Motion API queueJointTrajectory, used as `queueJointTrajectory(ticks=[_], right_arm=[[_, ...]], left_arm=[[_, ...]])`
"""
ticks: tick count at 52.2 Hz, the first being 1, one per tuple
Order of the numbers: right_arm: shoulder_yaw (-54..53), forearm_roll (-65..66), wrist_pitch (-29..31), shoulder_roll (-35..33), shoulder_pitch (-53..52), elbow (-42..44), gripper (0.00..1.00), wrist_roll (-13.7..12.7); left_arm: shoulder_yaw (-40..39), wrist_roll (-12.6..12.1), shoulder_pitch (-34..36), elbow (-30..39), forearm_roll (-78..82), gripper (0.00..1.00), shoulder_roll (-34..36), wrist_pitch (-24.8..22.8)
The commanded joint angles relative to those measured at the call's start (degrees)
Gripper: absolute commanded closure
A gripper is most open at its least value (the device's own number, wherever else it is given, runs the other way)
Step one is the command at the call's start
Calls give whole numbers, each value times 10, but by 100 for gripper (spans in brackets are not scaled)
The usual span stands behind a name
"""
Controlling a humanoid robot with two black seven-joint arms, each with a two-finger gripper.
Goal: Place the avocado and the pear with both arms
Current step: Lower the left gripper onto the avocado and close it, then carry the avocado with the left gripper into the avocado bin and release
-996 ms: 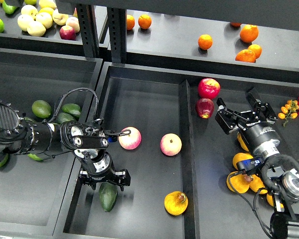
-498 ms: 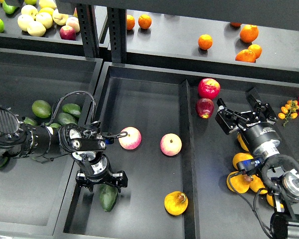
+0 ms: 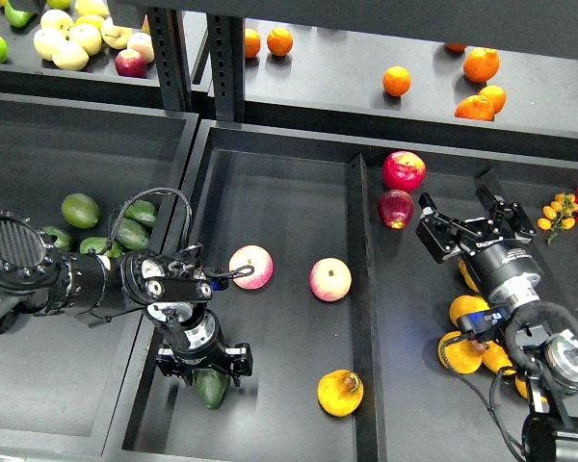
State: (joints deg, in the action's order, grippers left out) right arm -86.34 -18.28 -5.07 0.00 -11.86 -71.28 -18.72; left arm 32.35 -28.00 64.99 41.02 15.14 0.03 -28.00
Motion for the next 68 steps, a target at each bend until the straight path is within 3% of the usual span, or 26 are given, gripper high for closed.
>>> queueJointTrajectory(ticks=[1, 13, 23, 28, 50, 68], right_arm=[[0, 0, 2, 0, 4, 0, 0, 0], [0, 0, 4, 0, 4, -1, 0, 0], [4, -1, 6, 0, 11, -1, 0, 0], [9, 0, 9, 0, 14, -1, 0, 0], [13, 0, 11, 0, 14, -4, 0, 0], [17, -1, 23, 0, 25, -21, 0, 0]], left_arm=[[-2, 0, -3, -1, 0, 30, 0, 0], [-4, 0, -2, -1, -24, 50, 1, 0], [-5, 0, -3, 1, -34, 57, 0, 0], [-6, 0, 0, 2, -48, 68, 0, 0], [-37, 0, 58, 14, -52, 71, 16, 0], [-70, 0, 100, 19, -48, 71, 127, 0]])
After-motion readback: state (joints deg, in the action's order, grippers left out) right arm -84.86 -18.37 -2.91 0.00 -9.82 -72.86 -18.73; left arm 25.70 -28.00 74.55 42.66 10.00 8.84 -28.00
